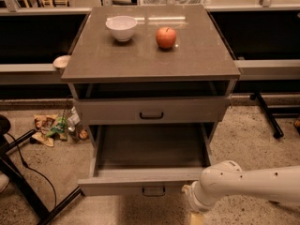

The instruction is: Close middle drawer

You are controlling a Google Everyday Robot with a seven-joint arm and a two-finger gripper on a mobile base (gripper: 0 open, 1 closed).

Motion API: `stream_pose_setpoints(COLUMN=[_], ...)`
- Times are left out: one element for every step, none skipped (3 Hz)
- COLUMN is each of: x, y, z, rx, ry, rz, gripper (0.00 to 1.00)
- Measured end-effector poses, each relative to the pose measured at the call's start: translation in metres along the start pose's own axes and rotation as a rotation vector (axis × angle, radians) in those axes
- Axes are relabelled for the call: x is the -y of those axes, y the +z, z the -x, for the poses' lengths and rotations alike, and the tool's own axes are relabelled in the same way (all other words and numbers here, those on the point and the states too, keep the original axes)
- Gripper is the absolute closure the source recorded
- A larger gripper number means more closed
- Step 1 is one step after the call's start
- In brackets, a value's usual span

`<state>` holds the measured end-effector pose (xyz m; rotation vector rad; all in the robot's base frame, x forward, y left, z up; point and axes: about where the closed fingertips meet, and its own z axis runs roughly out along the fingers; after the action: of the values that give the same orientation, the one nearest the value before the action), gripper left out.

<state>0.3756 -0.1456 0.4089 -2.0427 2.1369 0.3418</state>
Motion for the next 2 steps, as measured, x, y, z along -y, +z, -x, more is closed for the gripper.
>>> stream_pose_setpoints(x=[0.025, 0.058], y=[0.019, 0.024], z=[-0.008, -0.008], rx=[0.022, 0.037], ry=[0.019, 0.037], rz=[-0.043, -0.124], gripper=[0.42, 0.65])
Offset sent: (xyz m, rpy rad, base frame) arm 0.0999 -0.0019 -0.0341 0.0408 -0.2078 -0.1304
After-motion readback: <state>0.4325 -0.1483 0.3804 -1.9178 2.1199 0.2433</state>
